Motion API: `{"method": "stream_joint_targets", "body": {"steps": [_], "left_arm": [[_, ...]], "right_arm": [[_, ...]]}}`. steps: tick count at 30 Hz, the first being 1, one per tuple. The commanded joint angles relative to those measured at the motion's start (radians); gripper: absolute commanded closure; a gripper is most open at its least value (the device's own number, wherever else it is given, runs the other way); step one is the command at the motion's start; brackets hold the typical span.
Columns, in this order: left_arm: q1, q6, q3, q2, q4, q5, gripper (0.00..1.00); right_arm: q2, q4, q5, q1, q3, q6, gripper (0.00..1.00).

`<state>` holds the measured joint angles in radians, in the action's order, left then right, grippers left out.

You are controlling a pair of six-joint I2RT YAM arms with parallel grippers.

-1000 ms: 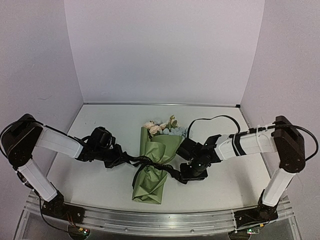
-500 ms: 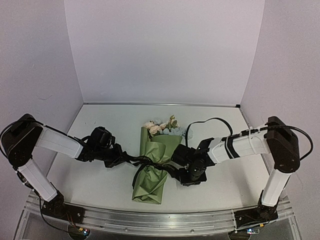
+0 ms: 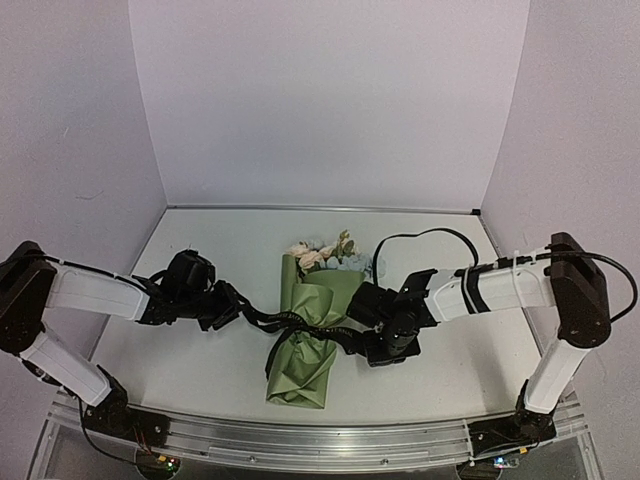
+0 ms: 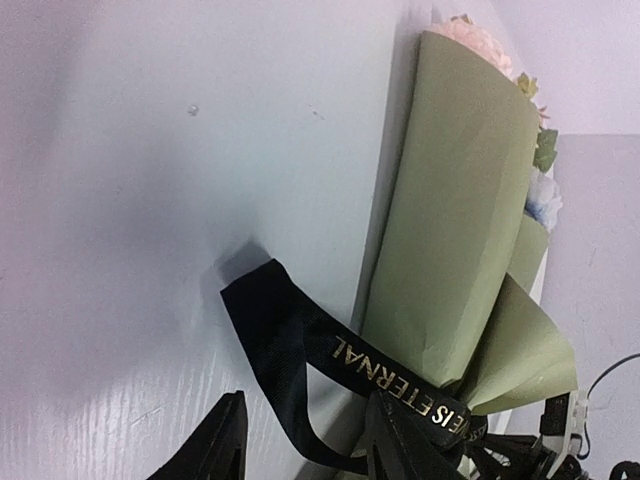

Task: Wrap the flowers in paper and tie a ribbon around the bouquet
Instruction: Tie the half-tied ribbon around the folded bouquet.

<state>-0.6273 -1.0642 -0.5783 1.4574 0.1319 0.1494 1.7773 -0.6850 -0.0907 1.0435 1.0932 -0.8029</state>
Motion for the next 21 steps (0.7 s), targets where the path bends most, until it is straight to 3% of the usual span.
{"method": "stream_joint_targets", "body": {"steps": [1,4,6,10,14,17,21], "left_arm": [[0.007,0.017,-0.035,-0.048,-0.099,-0.135,0.55],[0.016,0.118,-0.095,0.006,-0.124,-0.115,0.55],[0.019,0.184,-0.137,0.052,-0.145,-0.086,0.49],[0.021,0.244,-0.199,0.158,-0.155,0.002,0.4],[0.021,0.284,-0.254,0.237,-0.192,-0.005,0.38],[0.02,0.308,-0.274,0.274,-0.204,-0.013,0.41],[0.017,0.314,-0.281,0.302,-0.211,-0.012,0.59]], "right_arm": [[-0.039,-0.035,-0.033,0.003,0.037,0.025,1.0],[-0.039,-0.036,-0.035,0.002,0.037,0.03,1.0],[-0.038,-0.036,-0.034,0.002,0.039,0.033,1.0],[-0.036,-0.036,-0.03,0.002,0.041,0.037,1.0],[-0.039,-0.036,-0.031,0.002,0.04,0.039,1.0],[-0.043,-0.036,-0.032,0.003,0.037,0.04,1.0],[-0.055,-0.036,-0.044,0.002,0.034,0.043,1.0]]}}
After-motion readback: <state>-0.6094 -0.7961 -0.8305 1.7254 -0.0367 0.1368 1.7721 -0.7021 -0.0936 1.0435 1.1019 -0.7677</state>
